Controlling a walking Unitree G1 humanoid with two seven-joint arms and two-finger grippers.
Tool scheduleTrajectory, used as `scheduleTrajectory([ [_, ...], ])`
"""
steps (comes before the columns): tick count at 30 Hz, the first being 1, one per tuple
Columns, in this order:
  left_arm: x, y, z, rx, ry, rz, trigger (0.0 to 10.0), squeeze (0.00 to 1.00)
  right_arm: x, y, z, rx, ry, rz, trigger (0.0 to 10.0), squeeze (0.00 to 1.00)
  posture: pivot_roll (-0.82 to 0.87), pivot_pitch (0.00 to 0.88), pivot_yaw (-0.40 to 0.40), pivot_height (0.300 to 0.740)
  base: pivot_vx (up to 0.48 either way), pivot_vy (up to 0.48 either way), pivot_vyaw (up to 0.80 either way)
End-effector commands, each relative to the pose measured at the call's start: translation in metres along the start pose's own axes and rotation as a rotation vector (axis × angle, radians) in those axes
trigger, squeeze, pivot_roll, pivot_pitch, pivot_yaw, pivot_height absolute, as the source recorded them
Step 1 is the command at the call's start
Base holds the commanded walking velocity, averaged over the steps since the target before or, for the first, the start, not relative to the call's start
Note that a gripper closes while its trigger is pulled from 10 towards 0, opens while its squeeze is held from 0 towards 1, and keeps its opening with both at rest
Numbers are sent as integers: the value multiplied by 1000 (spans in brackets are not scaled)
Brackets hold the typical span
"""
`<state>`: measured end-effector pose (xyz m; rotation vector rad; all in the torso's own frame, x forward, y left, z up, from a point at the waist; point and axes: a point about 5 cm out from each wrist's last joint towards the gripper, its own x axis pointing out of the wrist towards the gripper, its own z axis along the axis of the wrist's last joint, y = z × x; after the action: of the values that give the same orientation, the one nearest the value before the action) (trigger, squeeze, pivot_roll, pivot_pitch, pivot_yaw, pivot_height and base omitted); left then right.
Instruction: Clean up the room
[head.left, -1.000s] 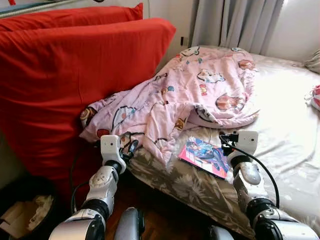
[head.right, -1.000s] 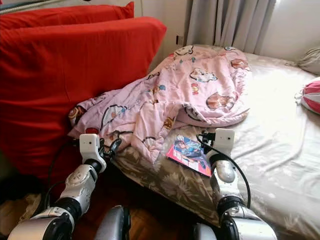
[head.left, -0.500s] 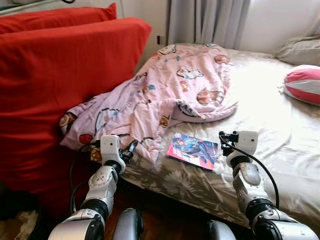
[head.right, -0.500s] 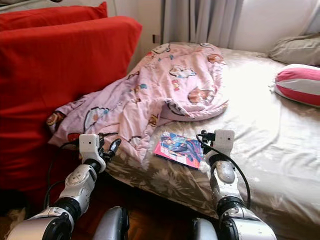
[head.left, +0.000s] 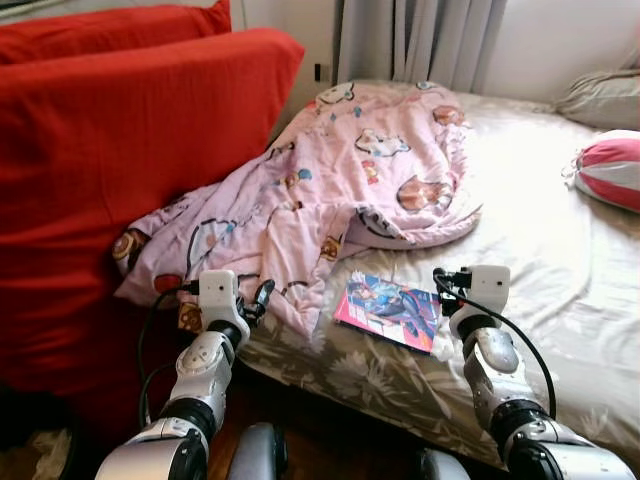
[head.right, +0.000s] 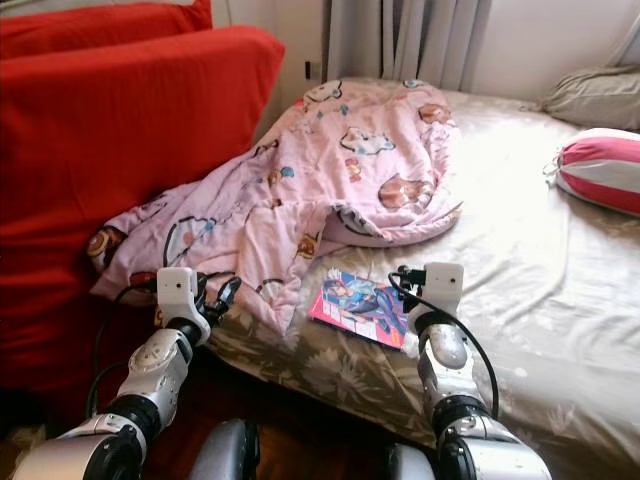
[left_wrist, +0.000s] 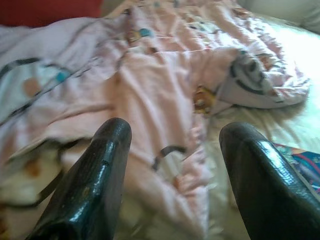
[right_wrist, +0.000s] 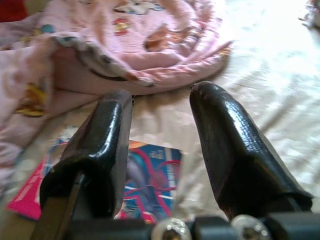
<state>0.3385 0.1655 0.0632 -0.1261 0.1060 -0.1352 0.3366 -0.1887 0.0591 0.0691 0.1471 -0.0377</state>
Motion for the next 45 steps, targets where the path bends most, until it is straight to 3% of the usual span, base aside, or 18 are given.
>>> scheduleTrajectory([
  [1,0,-2,-3,0,25,-9,10000,0,-3,-3,-7,-4,31,-3,10000,0,77,0,9,584,266,0,0],
  [10,-18,5,-29,16,102,27,10000,0,-12,-7,-17,3,15,-23,10000,0,73,0,11,584,271,0,0],
  [15,-32,12,-50,18,186,60,10000,0,-35,-19,-55,6,176,-92,10000,0,73,0,11,584,263,0,0],
  [18,-37,14,-55,22,209,68,10000,0,-40,-21,-62,6,205,-104,10000,0,76,0,10,584,259,0,0],
  [27,-52,19,-73,22,279,99,10000,0,-48,-12,-74,-38,245,-19,10000,0,72,0,13,584,139,0,0],
  [32,-53,19,-75,20,292,103,10000,0,-50,-12,-78,-36,263,-15,10000,0,75,0,11,584,0,0,0],
  [35,-54,22,-76,15,302,108,10000,0,-49,-4,-78,-70,279,85,10000,0,72,0,11,584,0,0,0],
  [45,-56,28,-76,10,319,125,10000,0,-49,3,-79,-120,298,156,10000,0,75,0,9,584,80,0,0],
])
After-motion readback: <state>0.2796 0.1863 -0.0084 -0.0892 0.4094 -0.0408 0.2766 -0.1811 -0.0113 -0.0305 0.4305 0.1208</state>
